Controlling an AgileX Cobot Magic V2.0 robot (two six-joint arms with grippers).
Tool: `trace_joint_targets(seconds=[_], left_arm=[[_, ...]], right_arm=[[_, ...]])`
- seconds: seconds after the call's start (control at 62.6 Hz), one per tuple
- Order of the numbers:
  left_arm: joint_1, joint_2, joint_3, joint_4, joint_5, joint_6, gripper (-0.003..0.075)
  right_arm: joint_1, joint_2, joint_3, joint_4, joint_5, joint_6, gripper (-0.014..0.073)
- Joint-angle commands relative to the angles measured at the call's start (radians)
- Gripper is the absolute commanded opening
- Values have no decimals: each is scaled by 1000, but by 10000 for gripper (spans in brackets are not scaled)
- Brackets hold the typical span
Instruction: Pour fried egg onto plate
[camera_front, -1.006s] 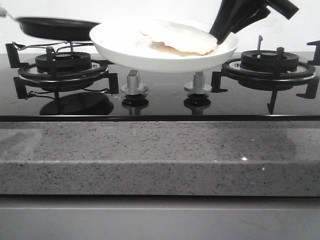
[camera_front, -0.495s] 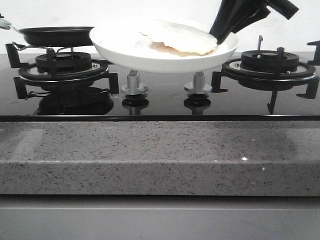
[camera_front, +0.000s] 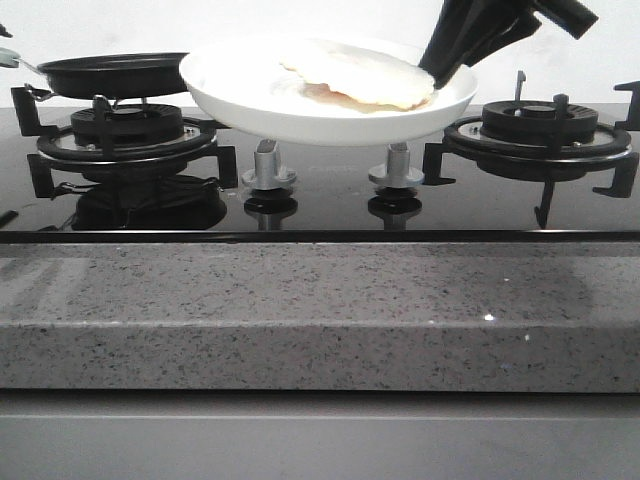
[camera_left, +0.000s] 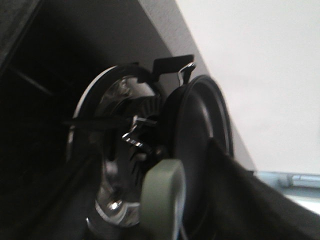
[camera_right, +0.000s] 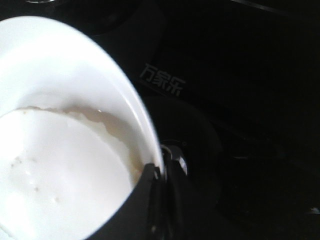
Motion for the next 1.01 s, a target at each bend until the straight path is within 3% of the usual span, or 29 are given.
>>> trace_joint_targets(seconds=[0.0,0.399,0.543,0.751,0.91,0.99], left_arm=[[14,-51,-28,-8,74,6,538],[19,-119,-28,158,238,9,523],[-3,-162,-28,187,249,22,372],[-93,-223,-28,282,249,61,-22],[-178,-286,-28,327,217,72,-20],[-220,-346,-21,374,137,77,-20]], right_arm=[[-1,-49,-27,51,-33,-6,-106],[-1,-49,-27,51,-33,-6,-106],[-1,-49,-27,51,-33,-6,-106],[-1,-49,-27,51,-33,-6,-106],[-1,-49,-27,51,-33,-6,-106],[-1,-49,-27,51,-33,-6,-106]])
